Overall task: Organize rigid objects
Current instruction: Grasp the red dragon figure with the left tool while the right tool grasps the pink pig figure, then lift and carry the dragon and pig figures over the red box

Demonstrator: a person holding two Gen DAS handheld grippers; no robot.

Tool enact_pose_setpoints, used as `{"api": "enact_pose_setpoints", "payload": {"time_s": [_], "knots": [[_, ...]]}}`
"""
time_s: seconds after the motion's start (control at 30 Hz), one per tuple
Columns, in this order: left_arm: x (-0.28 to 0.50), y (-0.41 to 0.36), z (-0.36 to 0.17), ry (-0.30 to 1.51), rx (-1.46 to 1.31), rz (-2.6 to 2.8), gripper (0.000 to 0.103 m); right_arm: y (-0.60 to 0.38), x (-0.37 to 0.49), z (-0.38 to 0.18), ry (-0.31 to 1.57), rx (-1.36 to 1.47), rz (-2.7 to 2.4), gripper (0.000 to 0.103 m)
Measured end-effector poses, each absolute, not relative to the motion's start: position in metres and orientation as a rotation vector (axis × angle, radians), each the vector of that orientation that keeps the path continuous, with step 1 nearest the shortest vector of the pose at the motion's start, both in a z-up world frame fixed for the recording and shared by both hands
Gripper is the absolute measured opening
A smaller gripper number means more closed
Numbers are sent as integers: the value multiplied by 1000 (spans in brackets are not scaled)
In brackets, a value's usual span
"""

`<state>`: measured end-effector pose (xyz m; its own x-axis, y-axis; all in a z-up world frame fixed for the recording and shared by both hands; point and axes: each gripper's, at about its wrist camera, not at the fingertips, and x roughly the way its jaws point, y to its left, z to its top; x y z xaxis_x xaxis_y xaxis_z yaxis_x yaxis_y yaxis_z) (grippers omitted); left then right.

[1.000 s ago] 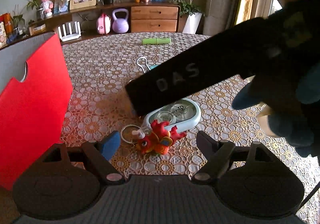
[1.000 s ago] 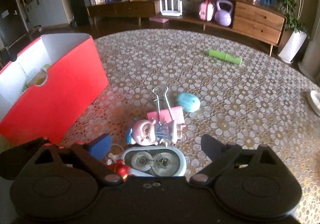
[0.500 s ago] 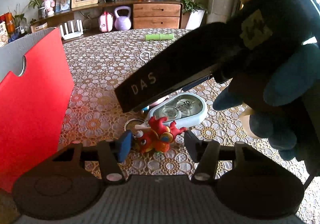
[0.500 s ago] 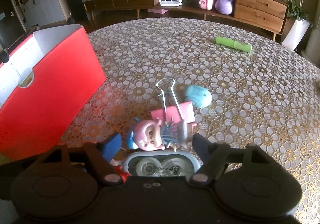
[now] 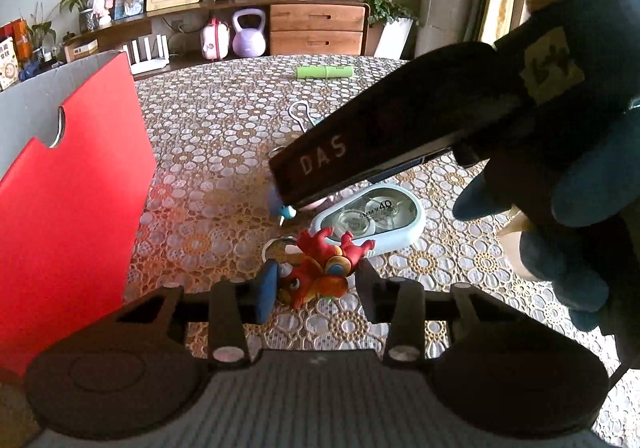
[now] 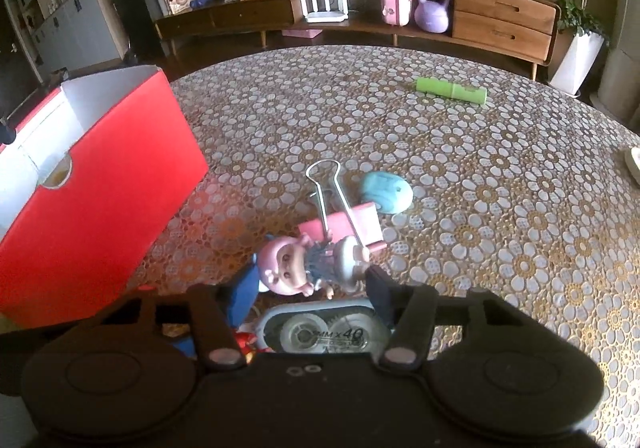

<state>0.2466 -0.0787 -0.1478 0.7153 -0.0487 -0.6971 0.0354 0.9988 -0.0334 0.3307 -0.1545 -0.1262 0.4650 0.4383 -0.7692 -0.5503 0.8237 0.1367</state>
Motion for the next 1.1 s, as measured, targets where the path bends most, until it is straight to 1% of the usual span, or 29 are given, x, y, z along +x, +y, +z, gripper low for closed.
{"api": "enact_pose_setpoints", "payload": {"time_s": [0.03, 0.07, 0.33, 0.43, 0.53, 0.57, 0.6, 0.63, 0.67, 0.97, 1.03, 1.1], "knots": [[245, -78, -148, 775, -22, -48, 40, -156, 331, -124, 899, -126, 609, 39], [244, -77, -148, 777, -26, -48, 40, -157, 331, -122, 906, -109, 608, 35], [232, -67, -139, 792, -52, -50, 40, -157, 329, -124, 929, -111, 606, 36], [224, -64, -136, 790, -47, -57, 40, -152, 331, -125, 930, -118, 596, 40], [220, -61, -138, 799, -50, -64, 40, -147, 332, -127, 934, -111, 589, 57], [220, -61, -138, 802, -51, -64, 40, -145, 332, -127, 933, -108, 582, 68], [220, -60, -139, 804, -54, -64, 40, -143, 332, -128, 933, -109, 572, 83], [220, -60, -139, 805, -56, -65, 40, -141, 331, -129, 928, -112, 561, 87], [221, -59, -140, 805, -57, -65, 40, -139, 331, -130, 923, -117, 556, 88], [224, -56, -142, 812, -76, -71, 40, -123, 337, -143, 949, -135, 499, 87], [225, -57, -143, 814, -78, -72, 40, -121, 338, -144, 949, -131, 490, 85], [226, -57, -144, 816, -79, -72, 40, -118, 337, -145, 946, -149, 472, 78]]}}
